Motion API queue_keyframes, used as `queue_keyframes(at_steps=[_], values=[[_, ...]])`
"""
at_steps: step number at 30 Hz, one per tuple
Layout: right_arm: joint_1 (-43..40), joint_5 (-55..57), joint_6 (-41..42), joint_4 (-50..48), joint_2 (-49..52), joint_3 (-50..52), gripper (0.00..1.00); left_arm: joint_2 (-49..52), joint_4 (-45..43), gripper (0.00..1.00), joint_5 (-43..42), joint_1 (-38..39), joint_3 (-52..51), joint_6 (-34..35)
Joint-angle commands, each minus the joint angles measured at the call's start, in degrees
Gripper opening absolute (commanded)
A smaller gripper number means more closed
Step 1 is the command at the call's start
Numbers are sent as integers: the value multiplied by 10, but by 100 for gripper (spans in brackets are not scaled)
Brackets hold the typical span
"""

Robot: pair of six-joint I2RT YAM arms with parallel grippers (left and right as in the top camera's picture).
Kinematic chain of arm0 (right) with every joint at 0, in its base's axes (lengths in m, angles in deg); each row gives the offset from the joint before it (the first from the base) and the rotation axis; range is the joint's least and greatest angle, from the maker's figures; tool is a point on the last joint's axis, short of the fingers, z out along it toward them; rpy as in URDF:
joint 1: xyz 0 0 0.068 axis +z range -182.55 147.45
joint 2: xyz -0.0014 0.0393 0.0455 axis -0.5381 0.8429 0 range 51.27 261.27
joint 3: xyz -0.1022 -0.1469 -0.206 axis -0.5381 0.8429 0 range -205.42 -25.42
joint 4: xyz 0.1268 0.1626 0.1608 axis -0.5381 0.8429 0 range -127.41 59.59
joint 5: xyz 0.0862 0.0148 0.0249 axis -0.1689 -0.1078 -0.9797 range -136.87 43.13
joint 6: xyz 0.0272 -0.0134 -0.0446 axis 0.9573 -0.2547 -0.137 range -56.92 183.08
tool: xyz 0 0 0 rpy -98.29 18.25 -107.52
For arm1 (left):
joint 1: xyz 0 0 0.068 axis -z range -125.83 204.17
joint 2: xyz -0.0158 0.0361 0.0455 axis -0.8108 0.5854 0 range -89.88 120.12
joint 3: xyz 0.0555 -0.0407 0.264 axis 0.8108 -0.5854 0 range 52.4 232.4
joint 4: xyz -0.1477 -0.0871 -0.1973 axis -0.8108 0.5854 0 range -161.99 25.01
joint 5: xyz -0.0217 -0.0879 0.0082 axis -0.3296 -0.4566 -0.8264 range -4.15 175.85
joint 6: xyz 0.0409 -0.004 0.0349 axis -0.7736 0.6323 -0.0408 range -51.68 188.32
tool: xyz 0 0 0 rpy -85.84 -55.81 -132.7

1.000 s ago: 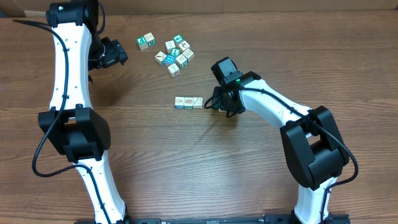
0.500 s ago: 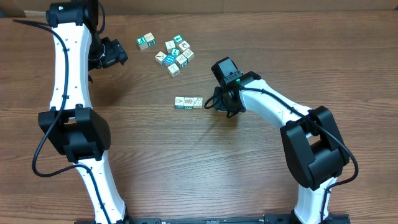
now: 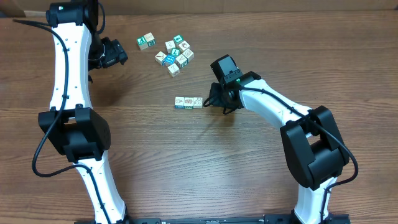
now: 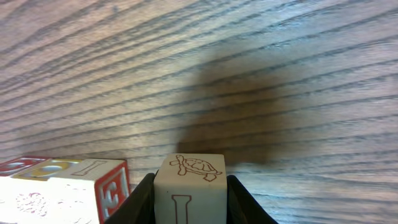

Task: Form a horizontal line
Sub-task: 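Lower the L block beside the elephant block and open the right gripper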

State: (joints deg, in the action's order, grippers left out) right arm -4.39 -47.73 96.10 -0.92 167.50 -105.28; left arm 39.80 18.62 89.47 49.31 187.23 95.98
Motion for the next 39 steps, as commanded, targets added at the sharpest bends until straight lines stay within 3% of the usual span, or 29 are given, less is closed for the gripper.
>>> queue_keyframes(at_steps=[1, 5, 8, 11, 17, 26, 34, 36, 39], values=[[0, -7, 0, 1, -2, 2, 26, 0, 0, 100, -1, 4, 2, 2], [0, -8, 0, 8, -2, 2, 27, 0, 0, 100, -1, 4, 2, 2], [0, -8, 0, 13, -2, 2, 37, 0, 0, 100, -1, 4, 2, 2], [0, -8, 0, 13, -2, 2, 38, 0, 0, 99, -1, 4, 2, 2], [-1, -3, 0, 0, -2, 2, 51, 0, 0, 100, -1, 4, 2, 2], [-15, 74, 1, -57, -2, 2, 52, 0, 0, 100, -1, 4, 2, 2], [-40, 84, 19, -46, -2, 2, 44, 0, 0, 100, -1, 4, 2, 2], [-42, 84, 22, -35, -2, 2, 39, 0, 0, 99, -1, 4, 2, 2], [-42, 84, 28, -11, -2, 2, 23, 0, 0, 100, -1, 4, 2, 2]])
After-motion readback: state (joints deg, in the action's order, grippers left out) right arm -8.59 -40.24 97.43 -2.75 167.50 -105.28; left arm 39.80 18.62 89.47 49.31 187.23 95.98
